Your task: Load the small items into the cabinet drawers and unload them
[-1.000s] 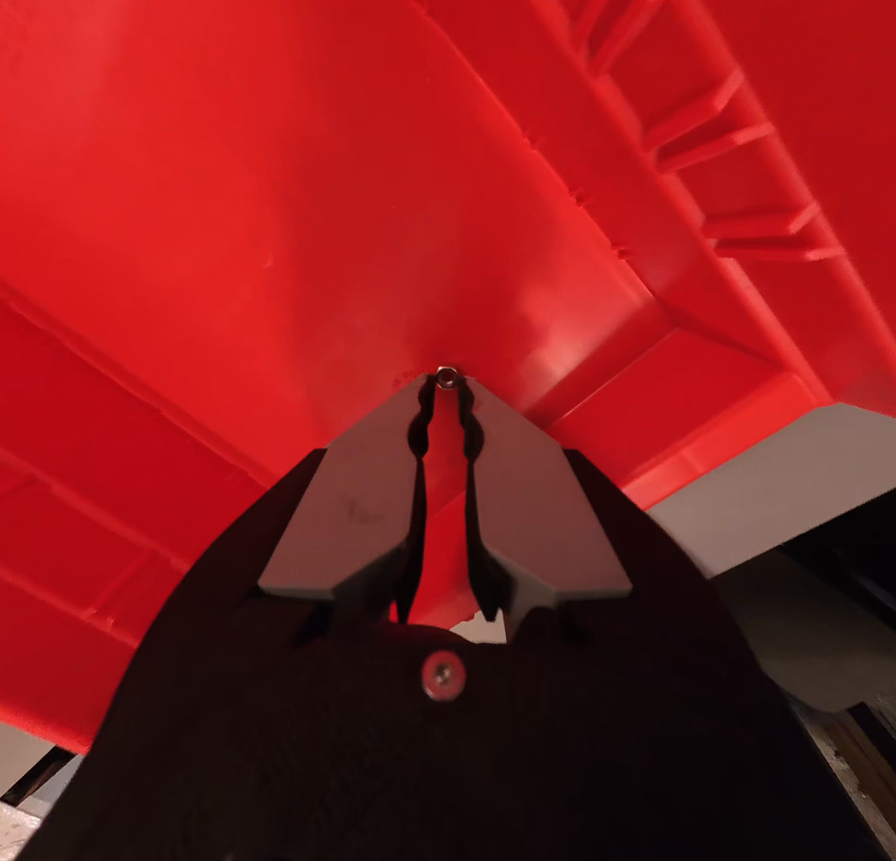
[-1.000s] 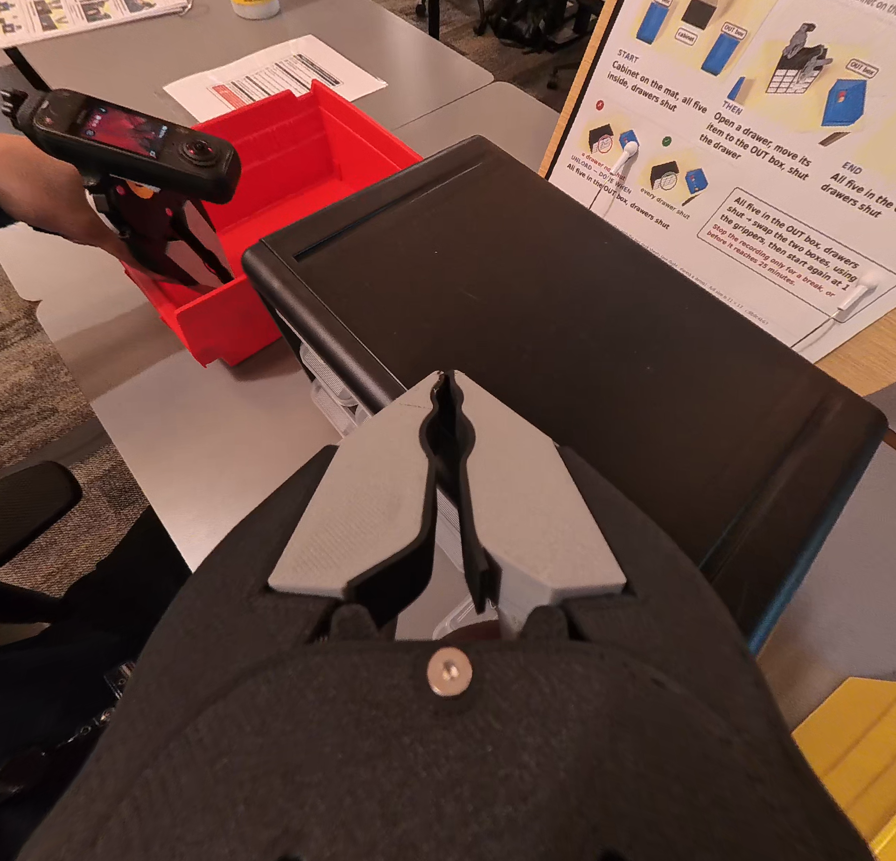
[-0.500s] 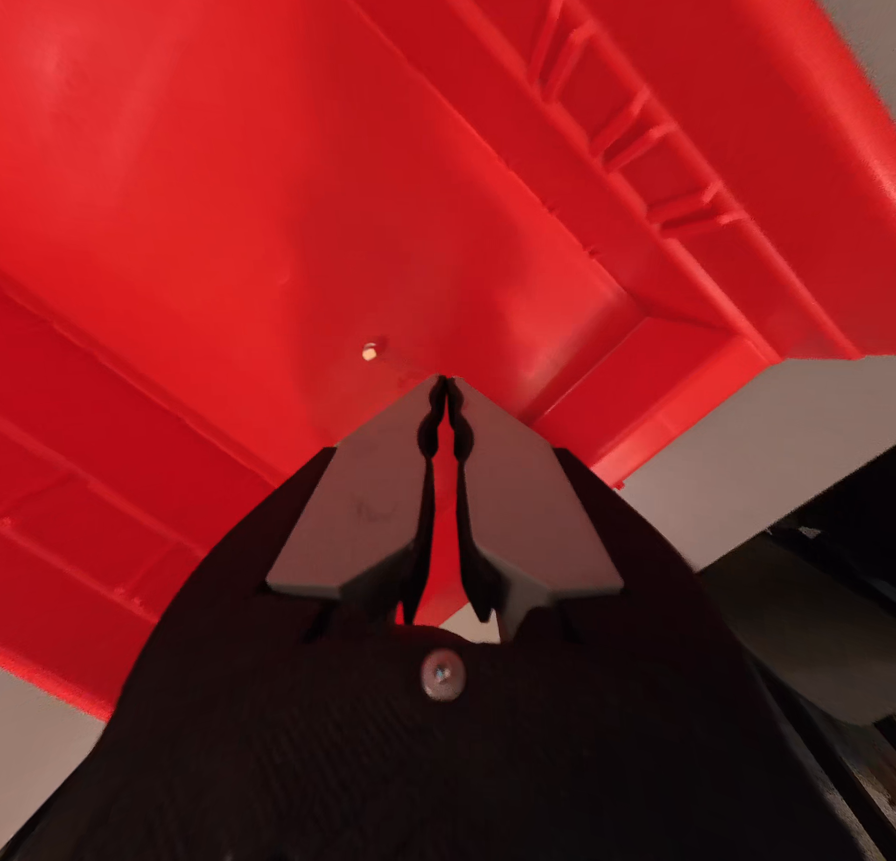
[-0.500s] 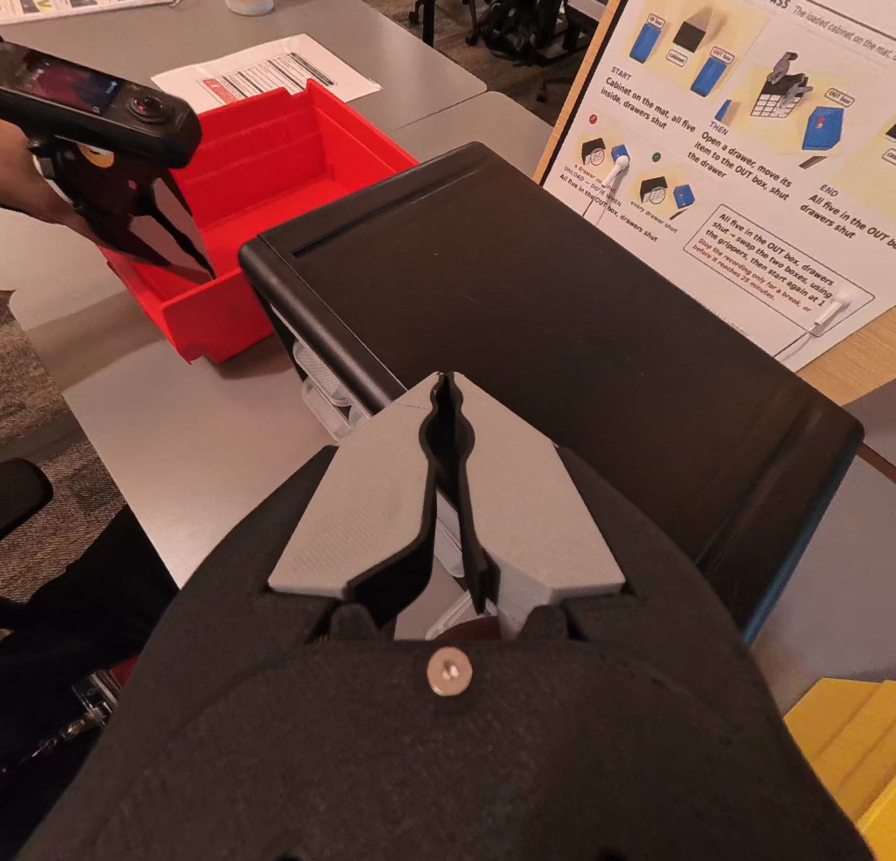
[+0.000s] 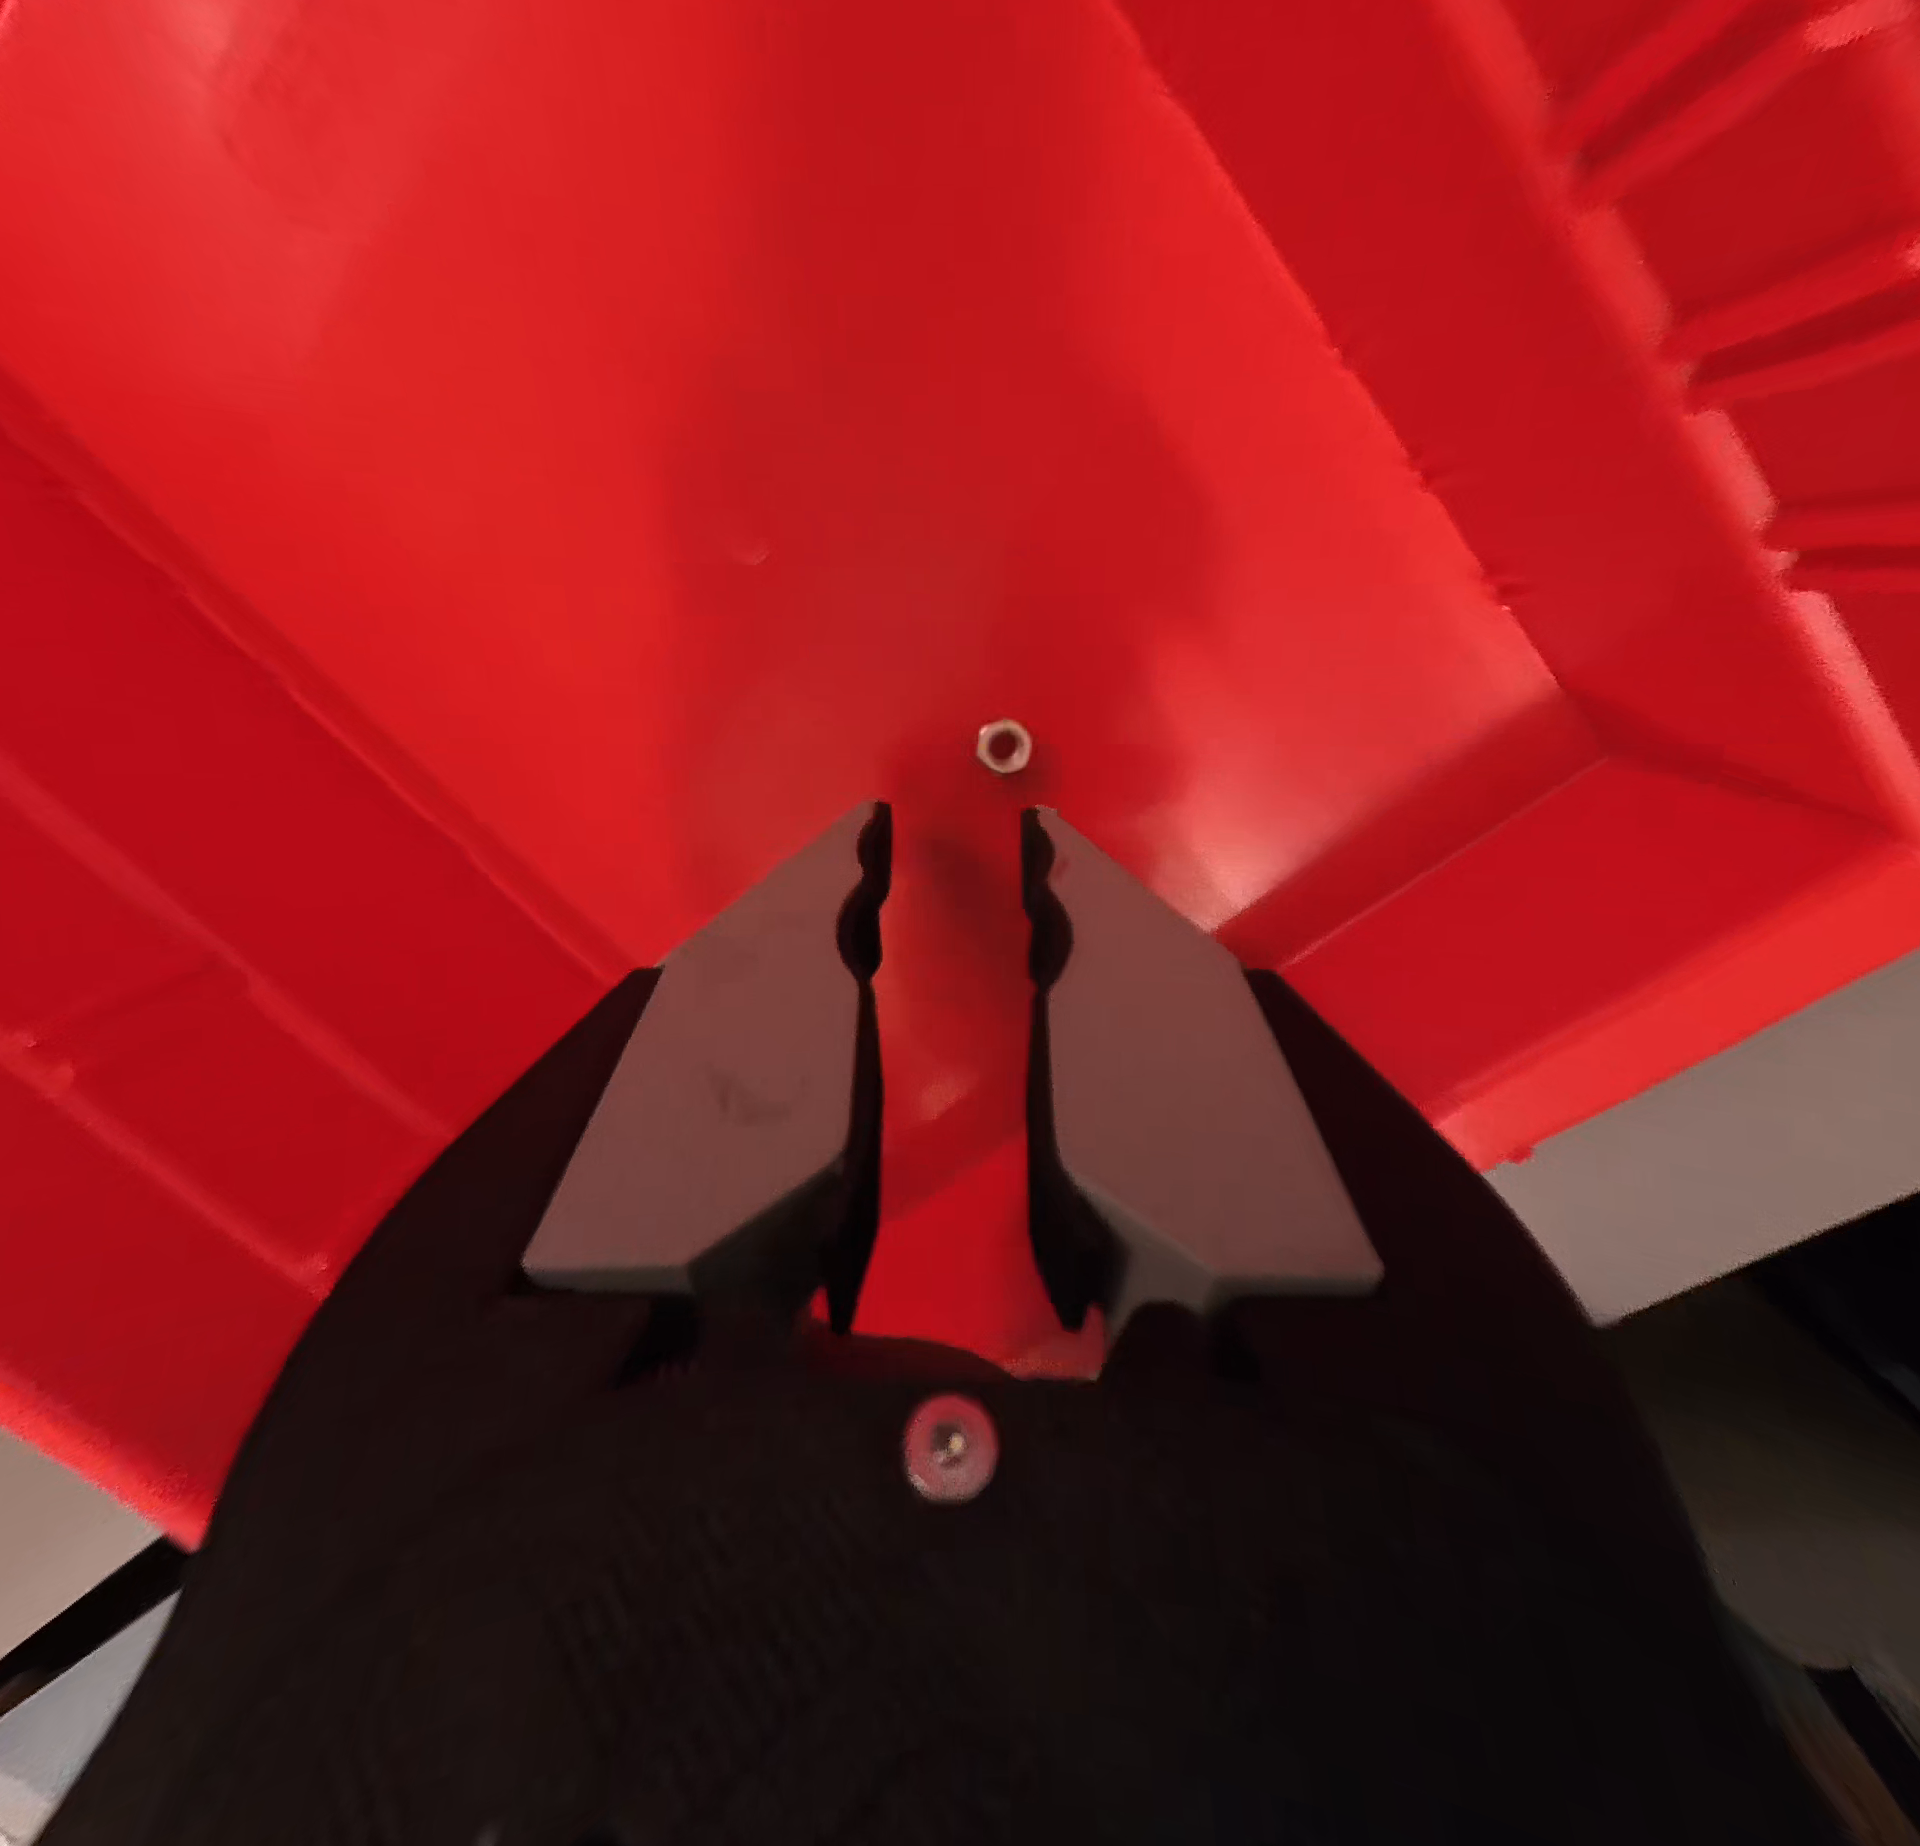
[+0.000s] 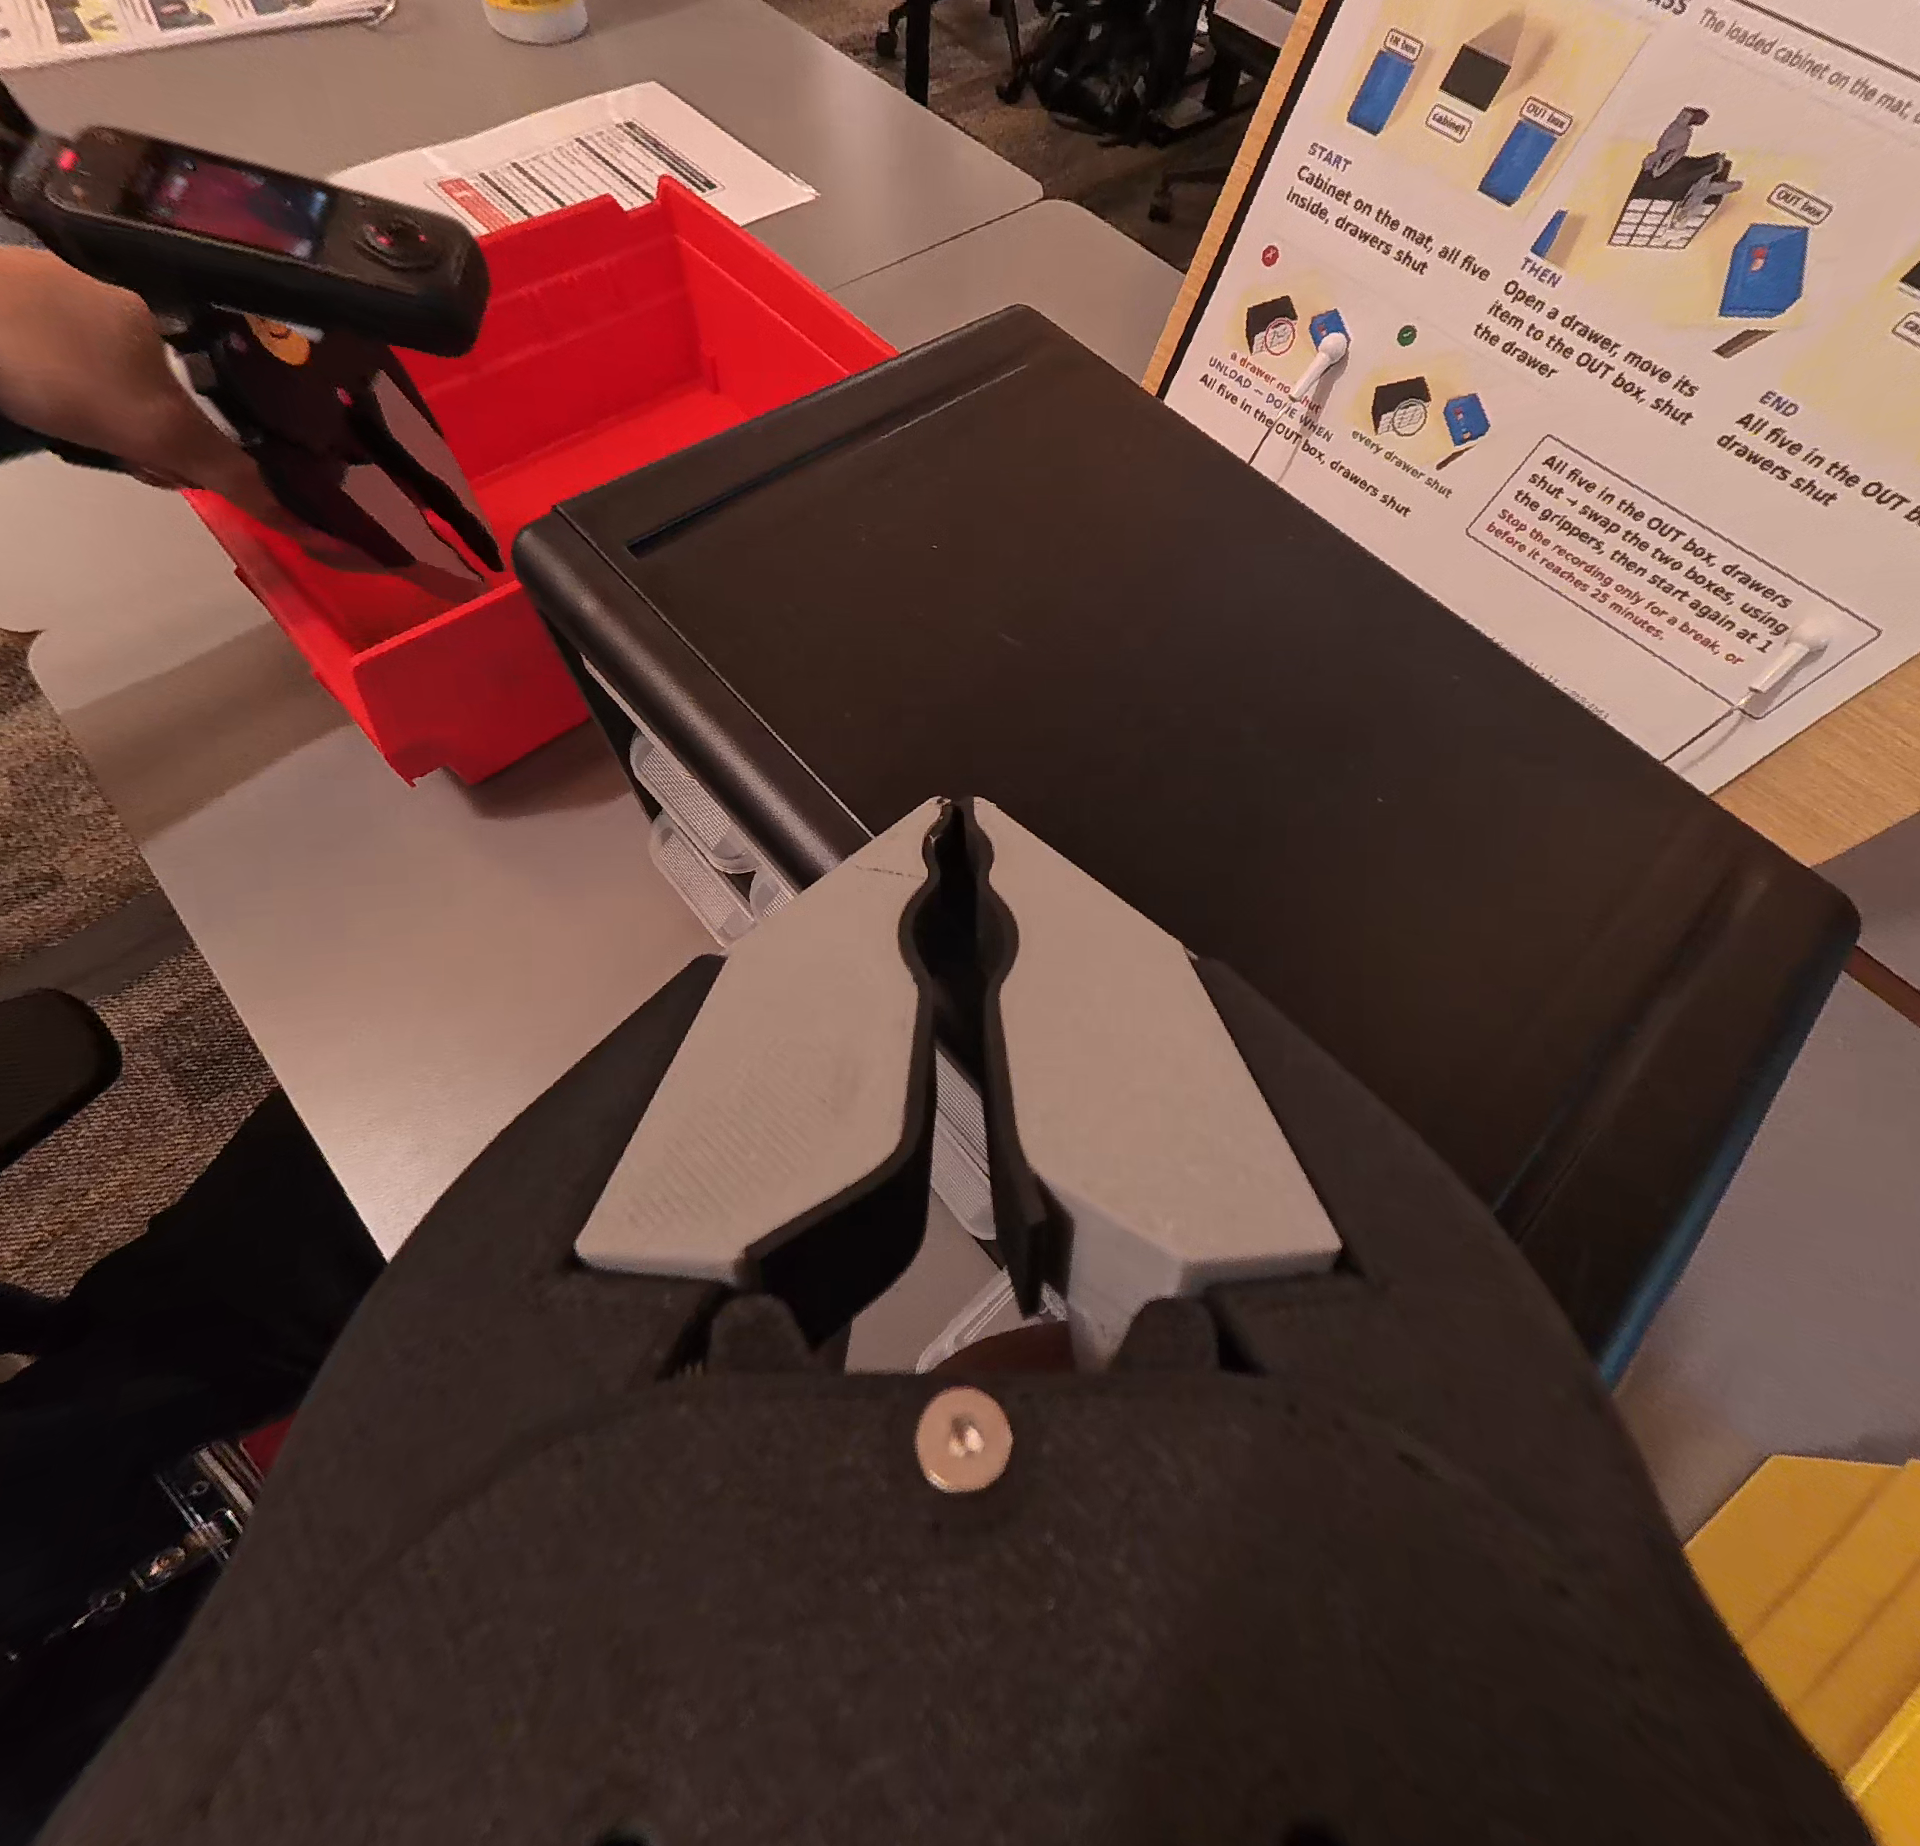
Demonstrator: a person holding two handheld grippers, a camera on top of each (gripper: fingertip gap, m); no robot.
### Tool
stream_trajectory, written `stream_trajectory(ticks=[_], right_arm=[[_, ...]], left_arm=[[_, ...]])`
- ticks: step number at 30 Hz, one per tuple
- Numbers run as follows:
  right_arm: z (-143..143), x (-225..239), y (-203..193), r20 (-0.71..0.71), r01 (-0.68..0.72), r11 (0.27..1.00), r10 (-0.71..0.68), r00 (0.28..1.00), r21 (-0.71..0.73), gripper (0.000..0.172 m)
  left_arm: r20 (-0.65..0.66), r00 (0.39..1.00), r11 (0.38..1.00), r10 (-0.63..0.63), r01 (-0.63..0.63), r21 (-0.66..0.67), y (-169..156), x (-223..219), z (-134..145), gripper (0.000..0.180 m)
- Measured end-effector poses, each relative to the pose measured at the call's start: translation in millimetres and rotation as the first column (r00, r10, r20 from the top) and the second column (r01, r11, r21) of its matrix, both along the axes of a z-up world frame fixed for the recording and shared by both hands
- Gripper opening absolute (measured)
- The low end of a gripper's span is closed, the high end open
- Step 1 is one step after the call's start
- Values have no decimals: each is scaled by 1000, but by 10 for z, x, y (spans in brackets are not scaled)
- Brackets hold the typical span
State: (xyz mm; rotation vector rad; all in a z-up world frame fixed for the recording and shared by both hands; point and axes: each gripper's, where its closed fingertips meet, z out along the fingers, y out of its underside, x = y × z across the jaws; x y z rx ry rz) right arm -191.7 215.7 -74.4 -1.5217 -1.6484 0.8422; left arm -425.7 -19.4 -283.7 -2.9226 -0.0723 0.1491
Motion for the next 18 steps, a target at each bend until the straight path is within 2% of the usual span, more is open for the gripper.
stream_trajectory(ticks=[1, 5, 18], right_arm=[[0, 0, 0, 0, 0, 1000, 0, 1000, 0, 0], [1, 1, 0, -1, -2, 1000, 2, 1000, -1, 0], [1, 5, -2, -3, -4, 1000, 4, 1000, -7, 0]], left_arm=[[0, 1000, 1000, 4, -4, -1, 7, -14, -27, 22], [38, 999, 999, 11, -12, 37, 76, 15, -35, 23], [34, 999, 998, -3, 1, 55, 199, 15, -39, 25]])
